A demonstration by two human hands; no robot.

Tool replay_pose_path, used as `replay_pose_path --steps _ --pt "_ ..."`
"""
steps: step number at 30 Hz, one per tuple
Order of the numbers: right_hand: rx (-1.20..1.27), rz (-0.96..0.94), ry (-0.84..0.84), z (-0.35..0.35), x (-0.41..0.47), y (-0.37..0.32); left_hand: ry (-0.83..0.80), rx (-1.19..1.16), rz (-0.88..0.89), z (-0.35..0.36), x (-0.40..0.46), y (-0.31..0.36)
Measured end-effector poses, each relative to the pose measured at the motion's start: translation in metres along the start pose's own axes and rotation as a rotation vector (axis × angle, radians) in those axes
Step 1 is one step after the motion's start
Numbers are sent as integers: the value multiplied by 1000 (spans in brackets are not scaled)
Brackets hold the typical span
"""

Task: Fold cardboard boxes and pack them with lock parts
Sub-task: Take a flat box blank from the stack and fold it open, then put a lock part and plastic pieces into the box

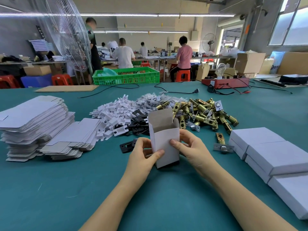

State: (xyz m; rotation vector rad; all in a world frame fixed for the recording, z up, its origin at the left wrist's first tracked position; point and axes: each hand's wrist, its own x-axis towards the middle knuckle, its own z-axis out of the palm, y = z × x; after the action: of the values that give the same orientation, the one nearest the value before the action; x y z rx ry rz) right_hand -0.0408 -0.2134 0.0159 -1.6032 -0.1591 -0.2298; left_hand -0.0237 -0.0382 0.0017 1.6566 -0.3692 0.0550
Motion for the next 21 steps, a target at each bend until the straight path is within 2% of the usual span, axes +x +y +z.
replay_pose_path --steps 9,21 --pt "88 3 -50 6 -2 1 -137 -182 -52 -12 8 -2" --pt "93 13 -76 9 -4 -2 -158 -102 -41 -12 9 -3"
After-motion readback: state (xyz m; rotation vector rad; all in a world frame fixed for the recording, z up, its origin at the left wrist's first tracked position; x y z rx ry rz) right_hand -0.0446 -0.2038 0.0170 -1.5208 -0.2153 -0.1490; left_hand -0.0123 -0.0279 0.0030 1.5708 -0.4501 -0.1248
